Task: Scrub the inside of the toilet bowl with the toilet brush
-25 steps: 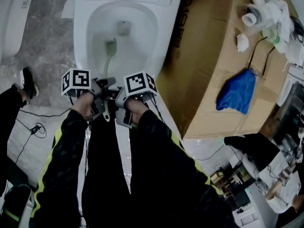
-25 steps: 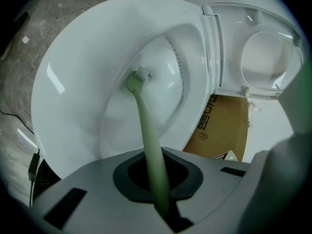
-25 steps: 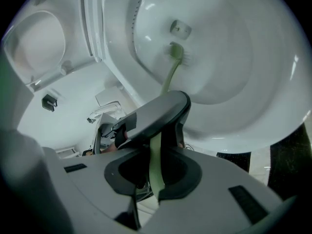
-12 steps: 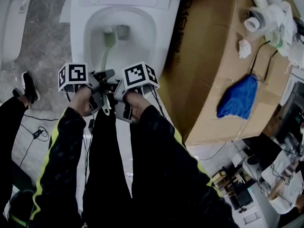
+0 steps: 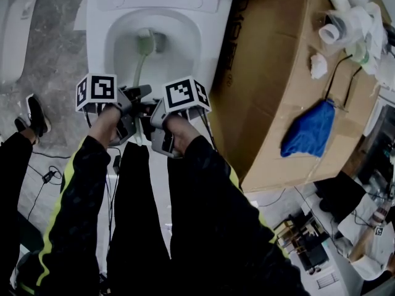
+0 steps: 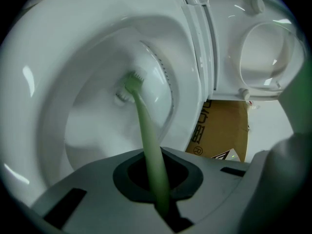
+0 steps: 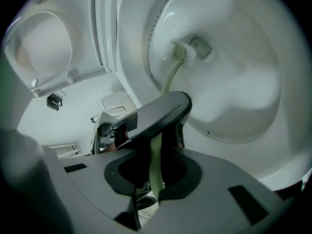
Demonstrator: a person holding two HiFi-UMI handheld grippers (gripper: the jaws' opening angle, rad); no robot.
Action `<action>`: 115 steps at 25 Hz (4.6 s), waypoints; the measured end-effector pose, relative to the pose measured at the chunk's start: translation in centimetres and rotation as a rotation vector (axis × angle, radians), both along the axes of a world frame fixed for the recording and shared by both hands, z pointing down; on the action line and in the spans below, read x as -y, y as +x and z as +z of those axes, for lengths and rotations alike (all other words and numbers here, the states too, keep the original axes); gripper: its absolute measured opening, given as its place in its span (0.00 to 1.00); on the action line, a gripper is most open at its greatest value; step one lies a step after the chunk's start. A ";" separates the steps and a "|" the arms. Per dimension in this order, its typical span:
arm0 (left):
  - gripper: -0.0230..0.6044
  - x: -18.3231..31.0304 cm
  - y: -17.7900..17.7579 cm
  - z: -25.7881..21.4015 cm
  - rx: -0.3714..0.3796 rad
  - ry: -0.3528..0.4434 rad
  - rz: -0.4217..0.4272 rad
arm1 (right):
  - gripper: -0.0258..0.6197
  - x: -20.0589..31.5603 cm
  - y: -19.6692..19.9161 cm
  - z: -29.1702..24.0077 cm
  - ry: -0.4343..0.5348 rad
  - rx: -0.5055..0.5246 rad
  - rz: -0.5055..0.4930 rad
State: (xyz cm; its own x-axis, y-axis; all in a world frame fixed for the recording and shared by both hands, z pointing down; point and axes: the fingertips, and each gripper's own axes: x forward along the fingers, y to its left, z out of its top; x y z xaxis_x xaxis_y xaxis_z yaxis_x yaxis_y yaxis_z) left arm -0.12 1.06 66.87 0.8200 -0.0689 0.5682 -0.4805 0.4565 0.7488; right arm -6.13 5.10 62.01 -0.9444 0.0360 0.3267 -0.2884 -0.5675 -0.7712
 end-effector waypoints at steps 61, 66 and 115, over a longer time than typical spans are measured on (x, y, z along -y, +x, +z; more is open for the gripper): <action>0.05 -4.5 5.0 -33.2 -0.031 0.111 -0.111 | 0.13 -5.6 5.5 -32.5 0.161 0.049 -0.168; 0.06 -6.0 5.8 -34.8 -0.010 0.142 -0.099 | 0.13 -7.2 6.3 -34.0 0.199 0.065 -0.163; 0.06 -30.0 2.9 -41.1 -0.103 0.373 0.076 | 0.13 -30.9 2.1 -39.2 0.464 -0.006 -0.024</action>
State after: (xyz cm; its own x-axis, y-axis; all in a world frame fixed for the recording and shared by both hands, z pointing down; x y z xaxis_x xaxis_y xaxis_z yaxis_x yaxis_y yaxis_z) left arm 2.80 31.10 25.78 0.8822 -0.1920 0.4300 -0.4160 0.1101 0.9027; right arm -3.99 35.97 22.81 -0.9432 -0.0935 0.3188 -0.3024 -0.1556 -0.9404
